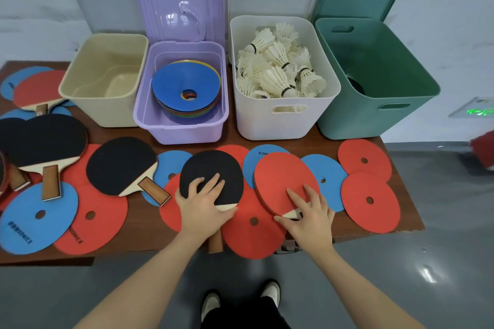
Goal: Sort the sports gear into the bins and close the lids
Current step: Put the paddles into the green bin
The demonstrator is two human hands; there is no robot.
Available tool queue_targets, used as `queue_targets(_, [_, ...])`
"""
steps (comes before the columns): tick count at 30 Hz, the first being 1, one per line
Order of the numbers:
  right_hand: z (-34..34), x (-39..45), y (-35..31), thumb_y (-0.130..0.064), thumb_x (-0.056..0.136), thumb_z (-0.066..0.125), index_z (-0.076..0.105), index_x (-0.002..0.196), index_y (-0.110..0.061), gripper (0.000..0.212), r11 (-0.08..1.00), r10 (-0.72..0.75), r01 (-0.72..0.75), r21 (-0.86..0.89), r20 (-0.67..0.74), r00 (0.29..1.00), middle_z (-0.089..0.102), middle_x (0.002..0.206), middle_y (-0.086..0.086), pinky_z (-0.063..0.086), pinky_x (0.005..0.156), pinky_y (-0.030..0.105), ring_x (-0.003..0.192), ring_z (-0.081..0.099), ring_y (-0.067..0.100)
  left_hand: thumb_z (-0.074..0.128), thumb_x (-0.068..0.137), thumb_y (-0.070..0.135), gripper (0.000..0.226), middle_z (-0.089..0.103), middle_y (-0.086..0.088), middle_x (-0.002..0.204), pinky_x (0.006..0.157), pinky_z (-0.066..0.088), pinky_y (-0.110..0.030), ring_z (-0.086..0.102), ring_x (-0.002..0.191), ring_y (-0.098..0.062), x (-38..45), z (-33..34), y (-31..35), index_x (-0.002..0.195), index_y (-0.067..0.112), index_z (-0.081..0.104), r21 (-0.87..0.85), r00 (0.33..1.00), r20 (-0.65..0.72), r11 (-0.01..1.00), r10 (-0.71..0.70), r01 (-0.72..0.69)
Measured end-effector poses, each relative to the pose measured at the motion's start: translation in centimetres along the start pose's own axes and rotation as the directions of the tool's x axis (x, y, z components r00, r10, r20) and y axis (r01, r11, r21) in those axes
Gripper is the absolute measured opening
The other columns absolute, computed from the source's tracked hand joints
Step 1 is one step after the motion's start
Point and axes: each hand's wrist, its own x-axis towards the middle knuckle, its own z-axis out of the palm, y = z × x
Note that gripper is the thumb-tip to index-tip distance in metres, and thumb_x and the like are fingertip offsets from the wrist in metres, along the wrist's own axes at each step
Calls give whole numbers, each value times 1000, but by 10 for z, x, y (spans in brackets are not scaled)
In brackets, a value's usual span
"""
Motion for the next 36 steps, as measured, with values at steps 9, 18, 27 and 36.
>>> queue_targets(9, [-30, -13, -27, -73, 61, 52, 55, 124, -41, 71, 998, -58, 63, 26, -160, 985, 41, 141, 2, 33, 94, 57, 129, 36, 37, 51, 61, 71, 70, 59, 11, 126, 90, 36, -62, 40, 115, -17, 2, -53, -5, 113, 26, 67, -50, 948, -237, 972, 212, -229])
queue_targets(18, [-84, 11, -52, -54, 62, 71, 56, 125, -37, 67, 995, -98, 103, -8, -388, 916, 43, 141, 8, 31, 95, 57, 129, 33, 45, 59, 60, 68, 66, 60, 12, 124, 89, 37, -59, 44, 112, -18, 53, -114, 33, 109, 25, 69, -62, 805, -479, 901, 350, -429])
queue_targets(27, [-154, 90, -32, -51, 61, 78, 58, 123, -35, 67, 995, -83, 104, 10, -518, 851, 43, 140, 9, 38, 90, 59, 128, 35, 43, 54, 62, 69, 66, 60, 12, 124, 91, 36, -58, 42, 112, -17, 140, -155, 108, 110, 26, 68, -20, 734, -543, 867, 408, -498])
queue_targets(36, [-233, 223, 33, -54, 61, 78, 57, 125, -36, 69, 989, -147, 123, -84, -434, 889, 42, 140, 7, 35, 99, 55, 126, 35, 39, 54, 64, 70, 65, 60, 10, 125, 90, 40, -57, 44, 114, -19, 245, -162, 203, 113, 28, 66, 0, 734, -554, 881, 394, -473])
